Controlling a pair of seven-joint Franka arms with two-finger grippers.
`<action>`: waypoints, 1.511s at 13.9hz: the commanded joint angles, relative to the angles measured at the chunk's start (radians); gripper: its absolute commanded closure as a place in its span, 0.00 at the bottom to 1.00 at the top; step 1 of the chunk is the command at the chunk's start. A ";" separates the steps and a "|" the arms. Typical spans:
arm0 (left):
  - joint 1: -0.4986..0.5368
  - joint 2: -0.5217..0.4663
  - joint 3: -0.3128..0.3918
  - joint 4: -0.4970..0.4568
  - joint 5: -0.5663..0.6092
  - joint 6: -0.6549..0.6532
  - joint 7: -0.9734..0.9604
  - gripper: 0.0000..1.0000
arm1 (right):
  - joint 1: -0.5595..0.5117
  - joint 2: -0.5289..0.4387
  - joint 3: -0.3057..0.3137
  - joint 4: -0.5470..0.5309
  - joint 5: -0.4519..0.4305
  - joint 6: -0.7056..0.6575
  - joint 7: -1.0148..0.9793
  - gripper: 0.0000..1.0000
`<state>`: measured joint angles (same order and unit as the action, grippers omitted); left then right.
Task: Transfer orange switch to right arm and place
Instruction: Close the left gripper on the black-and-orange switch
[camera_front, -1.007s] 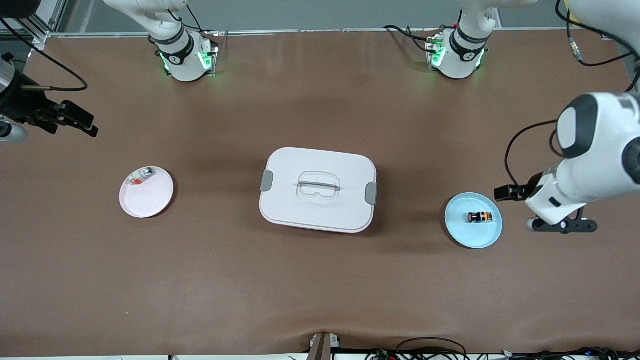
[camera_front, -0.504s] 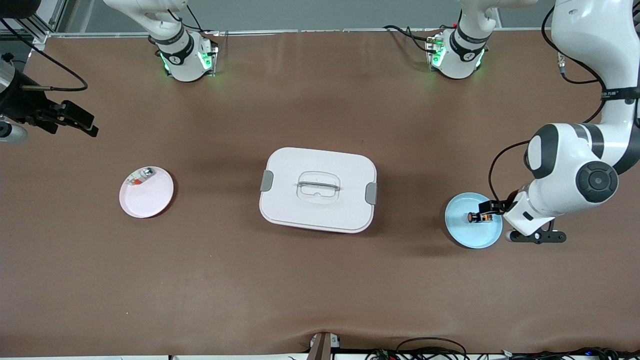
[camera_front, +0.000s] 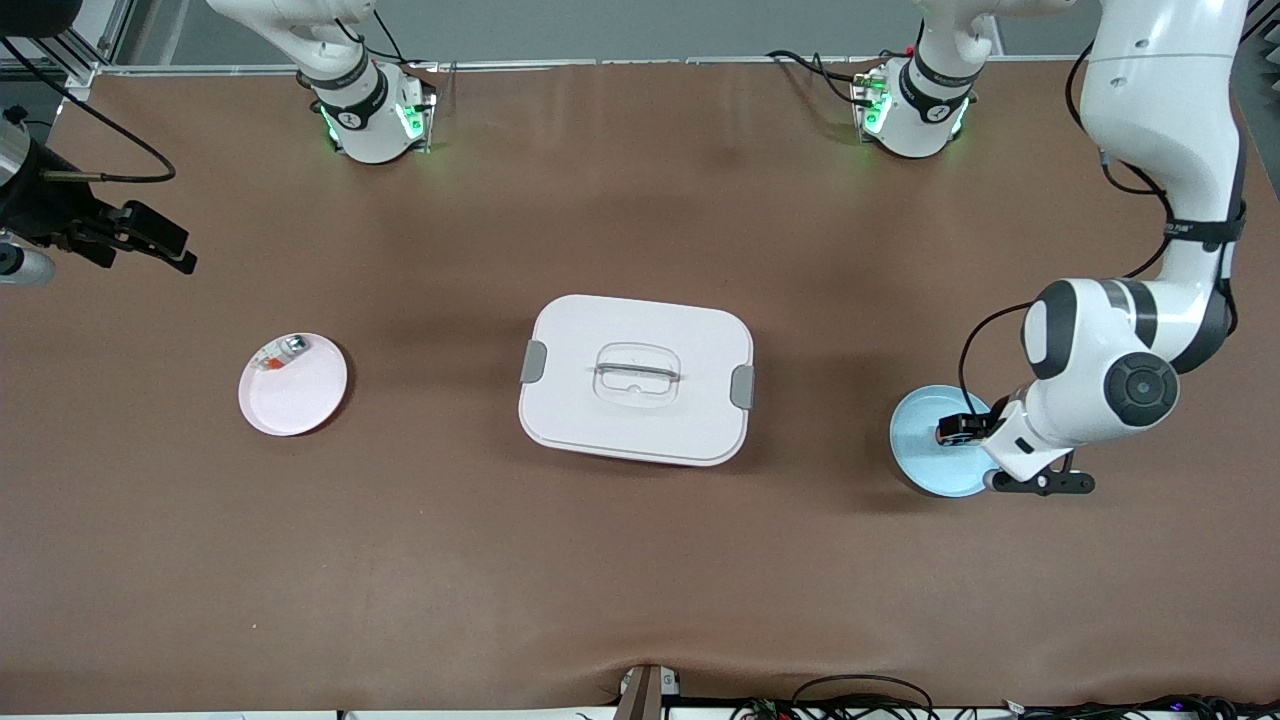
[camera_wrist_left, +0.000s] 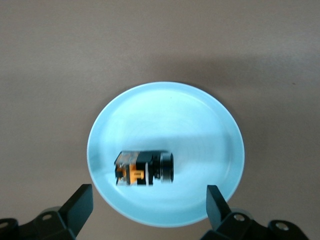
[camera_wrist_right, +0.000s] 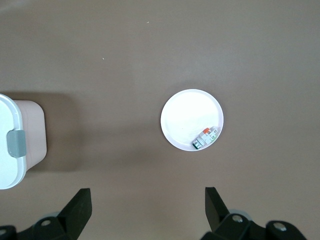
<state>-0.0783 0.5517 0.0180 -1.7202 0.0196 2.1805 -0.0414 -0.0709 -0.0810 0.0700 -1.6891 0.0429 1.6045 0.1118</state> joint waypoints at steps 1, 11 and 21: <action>0.003 0.034 0.002 0.004 0.003 0.047 0.018 0.00 | -0.021 -0.025 0.014 -0.020 0.018 0.000 -0.006 0.00; 0.009 0.120 0.004 0.004 0.034 0.074 0.018 0.00 | -0.024 -0.026 0.014 -0.021 0.018 -0.003 -0.006 0.00; 0.006 0.126 0.005 0.001 0.036 0.074 0.014 0.00 | -0.026 -0.025 0.013 -0.021 0.018 -0.003 -0.006 0.00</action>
<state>-0.0722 0.6750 0.0205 -1.7203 0.0377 2.2430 -0.0392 -0.0710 -0.0811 0.0699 -1.6891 0.0429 1.6016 0.1119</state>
